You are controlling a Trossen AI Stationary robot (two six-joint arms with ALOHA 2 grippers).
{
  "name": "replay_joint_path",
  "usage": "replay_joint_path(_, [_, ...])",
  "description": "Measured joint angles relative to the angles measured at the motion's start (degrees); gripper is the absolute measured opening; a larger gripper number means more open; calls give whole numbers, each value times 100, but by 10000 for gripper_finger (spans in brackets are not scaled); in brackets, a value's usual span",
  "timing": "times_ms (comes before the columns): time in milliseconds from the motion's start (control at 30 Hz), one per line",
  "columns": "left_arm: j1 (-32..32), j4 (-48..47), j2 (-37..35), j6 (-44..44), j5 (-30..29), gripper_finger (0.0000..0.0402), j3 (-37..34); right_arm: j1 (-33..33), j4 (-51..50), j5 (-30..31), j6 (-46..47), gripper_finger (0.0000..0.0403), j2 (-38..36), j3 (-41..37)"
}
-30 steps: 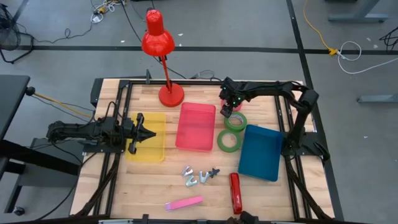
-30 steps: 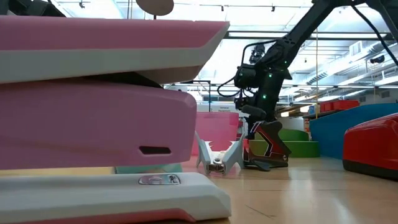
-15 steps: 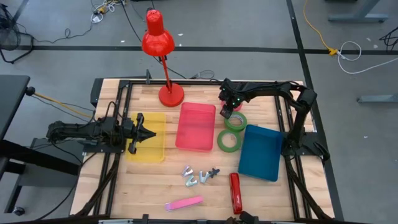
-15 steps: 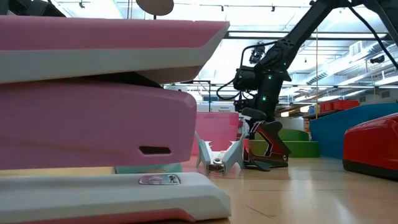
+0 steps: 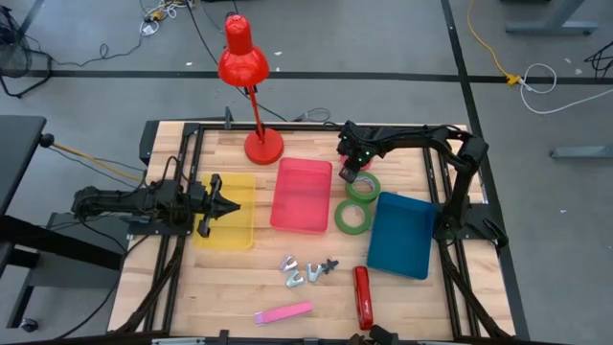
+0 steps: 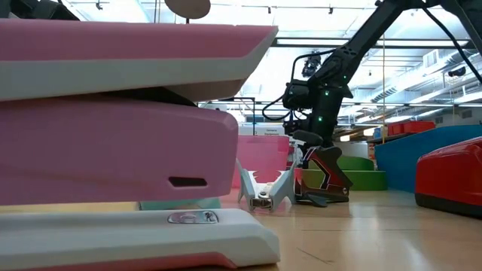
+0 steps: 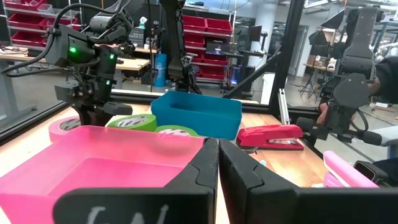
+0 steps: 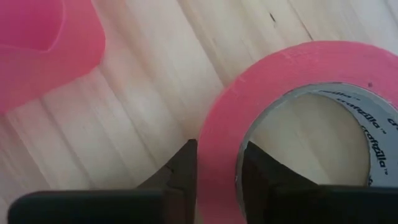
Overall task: Pick and place Stapler, Stapler remover, tape
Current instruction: Put the pink tape into the blue bin
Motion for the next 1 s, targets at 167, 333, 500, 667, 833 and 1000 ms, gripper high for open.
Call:
replay_joint_path(167, [0, 0, -2, 0, 0, 18, -1, 0, -106, 3, -163, 82, -246, -1])
replay_joint_path(333, [0, -2, 0, 0, 0, 18, 1, 0, -347, 2, -283, 81, -790, -1])
replay_joint_path(500, [0, -1, -2, 0, 0, 18, 0, 0, -782, -16, -401, 80, -1489, -1])
replay_joint_path(667, [0, -1, 0, 0, 0, 18, -1, 0, -1369, -27, -409, 80, -2192, -1])
replay_joint_path(833, [0, -1, 0, -1, 0, 18, -1, 43, -1871, -42, -409, 80, -2764, -1])
replay_joint_path(1000, [0, -1, -1, -1, -1, 18, 0, 203, -2157, -46, -314, 79, -3083, -1])
